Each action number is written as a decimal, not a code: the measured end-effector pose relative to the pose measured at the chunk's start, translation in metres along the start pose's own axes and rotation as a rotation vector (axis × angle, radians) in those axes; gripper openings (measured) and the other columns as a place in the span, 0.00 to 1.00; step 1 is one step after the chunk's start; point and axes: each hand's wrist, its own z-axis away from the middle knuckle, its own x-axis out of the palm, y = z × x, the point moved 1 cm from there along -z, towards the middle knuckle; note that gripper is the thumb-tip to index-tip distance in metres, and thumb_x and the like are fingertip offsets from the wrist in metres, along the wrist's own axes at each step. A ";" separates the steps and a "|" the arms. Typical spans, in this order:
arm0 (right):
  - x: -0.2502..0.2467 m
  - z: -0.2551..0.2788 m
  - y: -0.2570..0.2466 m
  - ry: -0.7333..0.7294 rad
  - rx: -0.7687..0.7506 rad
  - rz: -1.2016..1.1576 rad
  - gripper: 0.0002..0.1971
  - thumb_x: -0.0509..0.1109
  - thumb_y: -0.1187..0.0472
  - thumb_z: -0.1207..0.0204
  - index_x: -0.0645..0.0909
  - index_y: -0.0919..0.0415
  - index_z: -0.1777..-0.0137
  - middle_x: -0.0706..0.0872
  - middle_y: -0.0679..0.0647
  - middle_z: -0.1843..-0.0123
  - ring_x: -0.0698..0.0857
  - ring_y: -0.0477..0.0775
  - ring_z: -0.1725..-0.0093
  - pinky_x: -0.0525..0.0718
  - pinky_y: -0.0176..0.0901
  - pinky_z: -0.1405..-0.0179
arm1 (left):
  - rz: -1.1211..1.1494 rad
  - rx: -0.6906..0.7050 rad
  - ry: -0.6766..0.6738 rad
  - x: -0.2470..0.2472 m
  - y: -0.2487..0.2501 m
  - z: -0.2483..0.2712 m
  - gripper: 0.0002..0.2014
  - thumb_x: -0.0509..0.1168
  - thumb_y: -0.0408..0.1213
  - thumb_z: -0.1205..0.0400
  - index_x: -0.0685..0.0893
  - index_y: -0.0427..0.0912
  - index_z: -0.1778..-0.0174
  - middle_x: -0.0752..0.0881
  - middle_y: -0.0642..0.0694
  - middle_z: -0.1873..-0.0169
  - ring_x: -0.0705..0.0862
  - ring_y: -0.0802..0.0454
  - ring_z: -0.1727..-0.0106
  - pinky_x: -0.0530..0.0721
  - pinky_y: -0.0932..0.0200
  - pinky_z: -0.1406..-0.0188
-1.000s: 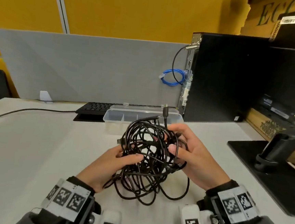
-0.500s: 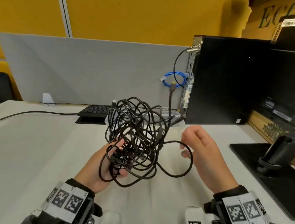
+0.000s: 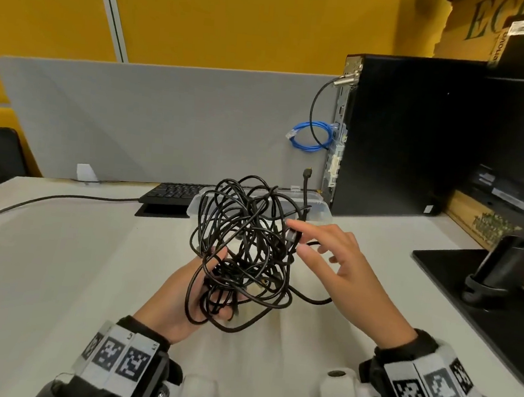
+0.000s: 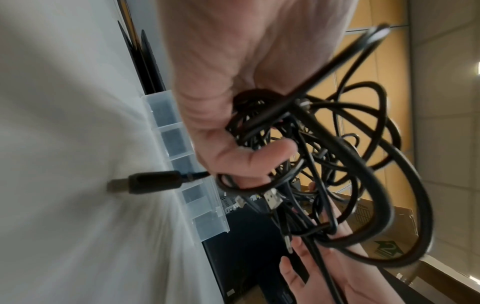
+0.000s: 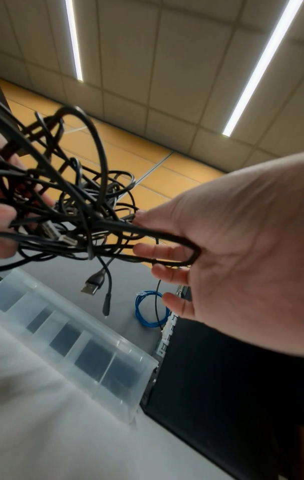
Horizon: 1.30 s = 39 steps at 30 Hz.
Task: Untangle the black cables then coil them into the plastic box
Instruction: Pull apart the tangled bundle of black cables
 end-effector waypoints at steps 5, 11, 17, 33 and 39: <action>0.000 0.000 0.003 0.026 -0.018 0.033 0.14 0.64 0.38 0.25 0.73 0.26 0.40 0.79 0.34 0.49 0.73 0.40 0.47 0.67 0.19 0.50 | -0.033 0.051 -0.029 0.001 0.003 0.000 0.12 0.64 0.44 0.26 0.76 0.39 0.54 0.81 0.41 0.70 0.78 0.49 0.73 0.75 0.61 0.81; 0.000 0.001 0.007 0.005 -0.041 0.251 0.11 0.70 0.50 0.26 0.75 0.30 0.52 0.71 0.33 0.47 0.67 0.37 0.43 0.67 0.29 0.47 | -0.163 0.118 -0.090 0.007 0.007 0.004 0.14 0.62 0.43 0.25 0.78 0.40 0.47 0.87 0.43 0.62 0.84 0.50 0.66 0.83 0.56 0.71; -0.002 0.004 0.004 0.000 -0.099 0.466 0.07 0.70 0.49 0.28 0.83 0.44 0.50 0.67 0.42 0.53 0.60 0.40 0.52 0.67 0.33 0.54 | -0.154 0.111 -0.071 0.005 0.003 0.002 0.15 0.63 0.40 0.24 0.77 0.37 0.44 0.83 0.42 0.60 0.81 0.47 0.64 0.78 0.52 0.67; -0.018 -0.032 -0.023 0.065 0.303 -0.520 0.20 0.64 0.43 0.28 0.72 0.41 0.35 0.86 0.44 0.41 0.83 0.40 0.43 0.81 0.42 0.46 | -0.089 0.240 -0.007 -0.007 0.010 0.002 0.12 0.62 0.41 0.26 0.82 0.44 0.48 0.86 0.46 0.61 0.82 0.53 0.65 0.80 0.60 0.74; -0.039 -0.055 -0.037 0.103 0.225 -0.582 0.11 0.62 0.54 0.20 0.85 0.54 0.49 0.87 0.47 0.60 0.85 0.45 0.57 0.85 0.38 0.56 | 0.094 0.097 -0.035 -0.018 0.008 -0.003 0.25 0.82 0.56 0.48 0.85 0.44 0.65 0.78 0.44 0.71 0.74 0.51 0.73 0.68 0.66 0.83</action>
